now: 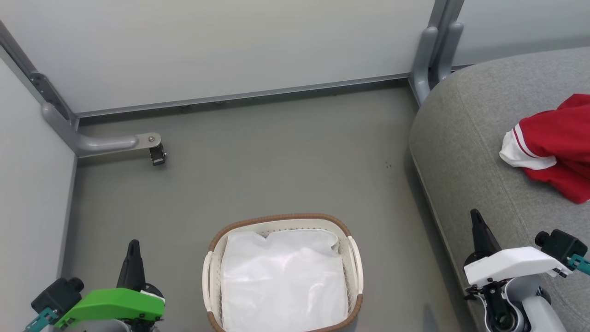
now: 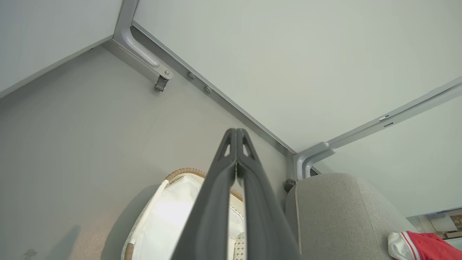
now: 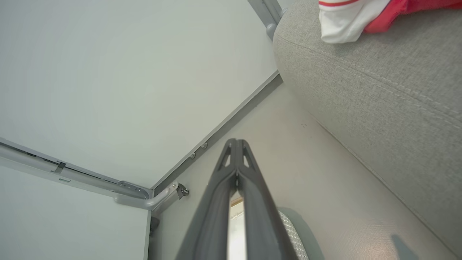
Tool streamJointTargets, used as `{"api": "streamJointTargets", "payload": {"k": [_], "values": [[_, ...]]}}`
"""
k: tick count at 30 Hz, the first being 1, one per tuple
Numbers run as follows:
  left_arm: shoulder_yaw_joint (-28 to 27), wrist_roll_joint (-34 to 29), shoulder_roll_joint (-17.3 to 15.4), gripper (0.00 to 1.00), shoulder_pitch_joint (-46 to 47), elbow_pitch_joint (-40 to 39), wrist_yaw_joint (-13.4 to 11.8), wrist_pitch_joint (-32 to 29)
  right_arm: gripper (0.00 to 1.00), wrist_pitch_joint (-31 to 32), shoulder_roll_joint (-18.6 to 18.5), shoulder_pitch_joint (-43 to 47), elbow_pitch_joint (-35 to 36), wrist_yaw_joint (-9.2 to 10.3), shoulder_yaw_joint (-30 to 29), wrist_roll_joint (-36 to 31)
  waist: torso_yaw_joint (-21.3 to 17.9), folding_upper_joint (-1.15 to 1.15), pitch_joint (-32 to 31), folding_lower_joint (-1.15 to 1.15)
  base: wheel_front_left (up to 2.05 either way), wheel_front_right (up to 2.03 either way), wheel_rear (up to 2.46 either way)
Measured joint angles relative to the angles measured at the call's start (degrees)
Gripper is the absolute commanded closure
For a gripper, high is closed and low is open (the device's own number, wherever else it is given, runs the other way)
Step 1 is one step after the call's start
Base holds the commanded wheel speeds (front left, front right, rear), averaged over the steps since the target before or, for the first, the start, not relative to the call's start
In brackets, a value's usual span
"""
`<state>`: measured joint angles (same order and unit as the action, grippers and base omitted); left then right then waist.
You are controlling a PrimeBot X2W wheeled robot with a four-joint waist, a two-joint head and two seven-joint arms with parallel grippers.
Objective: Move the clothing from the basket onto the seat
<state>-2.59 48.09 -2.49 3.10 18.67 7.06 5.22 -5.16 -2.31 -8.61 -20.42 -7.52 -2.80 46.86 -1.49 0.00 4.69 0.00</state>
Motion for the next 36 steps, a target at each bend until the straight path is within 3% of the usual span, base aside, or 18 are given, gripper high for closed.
{"api": "streamJointTargets", "payload": {"k": [36], "values": [[-2.0,22.5,-0.1,1.0,1.3,-2.2,0.1,-6.0,1.0,5.9,-0.2,1.0,3.2,0.0,-1.9,23.0,0.6,0.0,-1.9,0.0,0.0,0.0,0.0]]}}
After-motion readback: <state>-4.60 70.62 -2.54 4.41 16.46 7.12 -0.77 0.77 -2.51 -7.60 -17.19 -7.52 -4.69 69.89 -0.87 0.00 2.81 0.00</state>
